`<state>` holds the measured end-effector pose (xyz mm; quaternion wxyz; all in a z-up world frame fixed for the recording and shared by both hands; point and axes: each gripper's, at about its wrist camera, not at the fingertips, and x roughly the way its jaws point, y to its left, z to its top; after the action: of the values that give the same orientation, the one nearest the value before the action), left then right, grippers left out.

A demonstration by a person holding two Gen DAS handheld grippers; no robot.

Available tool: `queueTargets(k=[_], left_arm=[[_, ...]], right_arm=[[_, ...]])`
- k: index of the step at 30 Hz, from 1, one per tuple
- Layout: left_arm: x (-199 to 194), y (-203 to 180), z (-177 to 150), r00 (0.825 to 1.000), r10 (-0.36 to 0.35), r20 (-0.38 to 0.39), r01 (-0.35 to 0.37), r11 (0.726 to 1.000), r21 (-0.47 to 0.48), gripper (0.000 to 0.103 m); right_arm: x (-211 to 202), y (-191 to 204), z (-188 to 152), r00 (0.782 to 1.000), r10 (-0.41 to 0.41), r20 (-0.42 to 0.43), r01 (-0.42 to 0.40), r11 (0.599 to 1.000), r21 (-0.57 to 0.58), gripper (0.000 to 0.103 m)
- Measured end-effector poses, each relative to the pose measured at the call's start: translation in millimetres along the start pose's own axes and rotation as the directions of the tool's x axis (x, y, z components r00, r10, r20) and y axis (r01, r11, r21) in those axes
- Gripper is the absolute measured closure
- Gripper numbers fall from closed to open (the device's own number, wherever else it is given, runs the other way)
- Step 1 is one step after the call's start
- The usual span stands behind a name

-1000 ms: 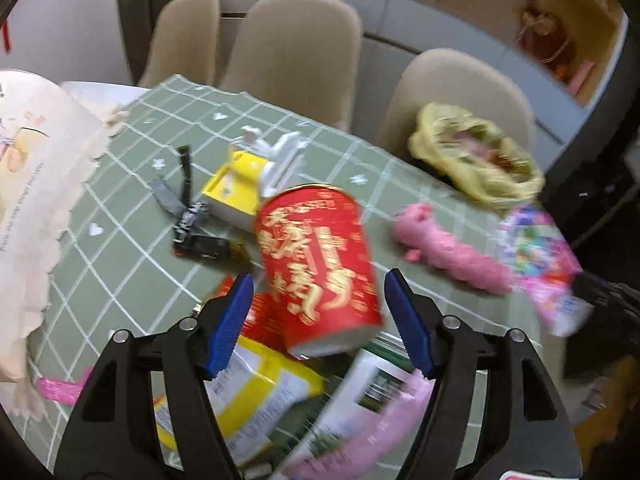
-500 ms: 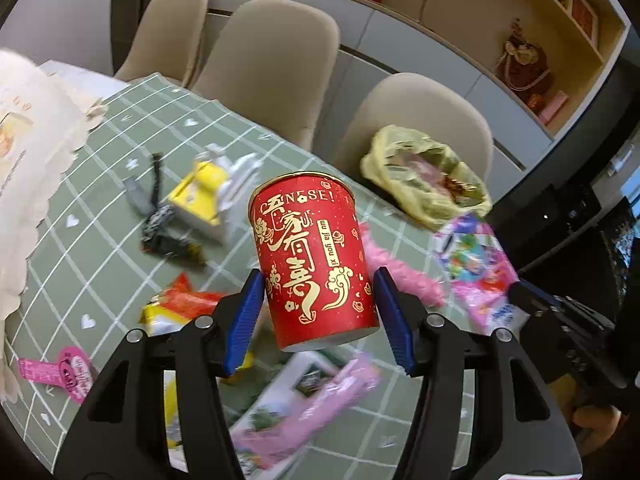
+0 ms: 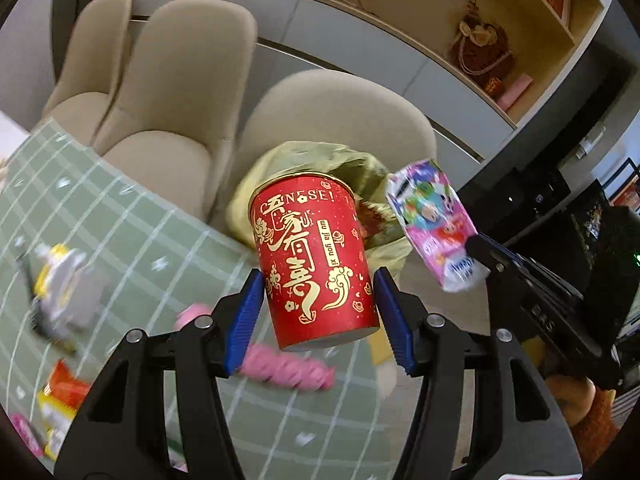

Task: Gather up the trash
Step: 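Carry the red cup and pink snack bag to the yellow bag and release both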

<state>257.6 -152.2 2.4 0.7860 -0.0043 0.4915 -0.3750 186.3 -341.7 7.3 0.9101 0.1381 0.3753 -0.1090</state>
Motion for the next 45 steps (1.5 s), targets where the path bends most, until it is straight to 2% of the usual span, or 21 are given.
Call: queueTargets(k=[3,7,17,21,25,31,37,41,44,45], left_arm=[[32,-22,18,1.000,-0.017,-0.015,0.017,0.999,0.033,0.049],[82,-37,37,0.997,0.017,-0.076,-0.013,0.998,0.056,0.049],[164,-26,69,0.986,0.036,-0.164,-0.032,0.999,0.024,0.048],[176,-16,75,0.987,0.004,-0.162,-0.006,1.000,-0.008,0.034],[173,-15,81,0.987,0.030,-0.156,-0.029,1.000,0.010,0.031],[134,-15,78,0.995,-0.012,-0.099,0.012,1.000,0.002,0.031],[94,-3,59,0.998,0.021,-0.051,-0.023,0.999,-0.047,0.031],[73,5,44,0.997,0.073,-0.020,-0.075,0.995,-0.066,0.031],[53,20,30,0.996,0.094,0.005,-0.093,0.991,-0.096,0.031],[47,24,26,0.995,0.097,0.011,-0.095,0.989,-0.110,0.031]], right_arm=[[15,-26,13,1.000,-0.014,-0.003,0.014,1.000,0.012,0.095],[32,-55,29,1.000,-0.025,-0.009,0.025,1.000,0.016,0.095],[74,-96,51,0.998,-0.033,-0.045,0.034,0.999,0.036,0.095],[93,-96,49,0.996,-0.027,-0.080,0.030,0.999,0.029,0.095],[104,-87,46,0.995,-0.014,-0.101,0.016,1.000,0.017,0.095],[118,-67,44,0.992,-0.002,-0.130,0.001,1.000,-0.008,0.095],[152,-50,28,0.971,-0.036,-0.234,0.027,0.999,-0.042,0.095],[151,-44,22,0.968,-0.031,-0.247,0.021,0.999,-0.044,0.095],[146,-41,20,0.968,-0.038,-0.250,0.028,0.999,-0.046,0.091],[143,-40,20,0.969,-0.048,-0.242,0.036,0.998,-0.051,0.081]])
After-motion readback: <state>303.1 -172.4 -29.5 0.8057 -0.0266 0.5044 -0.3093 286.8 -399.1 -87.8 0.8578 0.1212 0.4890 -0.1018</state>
